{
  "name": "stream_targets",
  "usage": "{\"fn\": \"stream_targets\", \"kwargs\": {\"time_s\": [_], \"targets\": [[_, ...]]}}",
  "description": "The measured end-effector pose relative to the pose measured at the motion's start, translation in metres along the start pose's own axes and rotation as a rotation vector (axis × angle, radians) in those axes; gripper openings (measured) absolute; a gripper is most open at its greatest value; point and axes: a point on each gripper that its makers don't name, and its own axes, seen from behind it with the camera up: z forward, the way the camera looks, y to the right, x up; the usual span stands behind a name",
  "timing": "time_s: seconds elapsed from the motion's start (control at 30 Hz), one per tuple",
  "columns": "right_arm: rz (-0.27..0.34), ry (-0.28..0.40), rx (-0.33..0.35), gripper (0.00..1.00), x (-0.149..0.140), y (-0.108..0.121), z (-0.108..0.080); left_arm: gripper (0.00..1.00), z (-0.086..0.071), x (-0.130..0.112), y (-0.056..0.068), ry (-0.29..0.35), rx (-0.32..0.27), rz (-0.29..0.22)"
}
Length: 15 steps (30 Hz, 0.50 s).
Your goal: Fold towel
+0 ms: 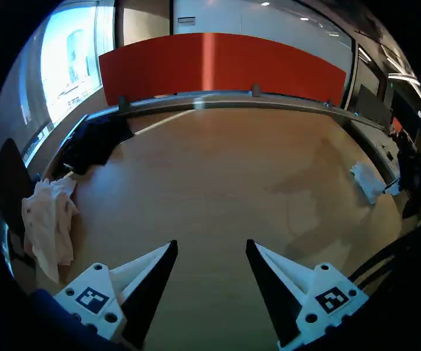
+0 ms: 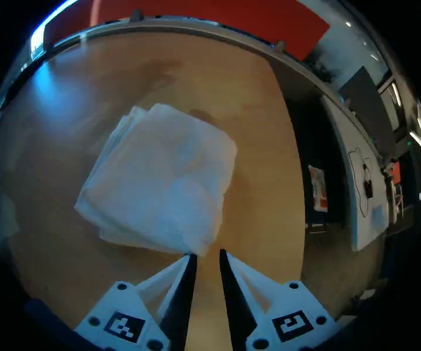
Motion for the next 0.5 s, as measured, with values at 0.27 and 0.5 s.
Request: {"fn": "stream_targets", "kwargs": {"time_s": [0.27, 0.5], "targets": [[-0.011, 0.039, 0.013, 0.66, 0.004, -0.006, -0.012, 0.86, 0.001, 0.002, 0.0, 0.003, -0.005, -0.009], [-0.025, 0.11, 0.077, 0.67, 0.024, -0.032, -0.02, 0.86, 0.0, 0.001, 0.0, 0.006, -0.006, -0.009]]}}
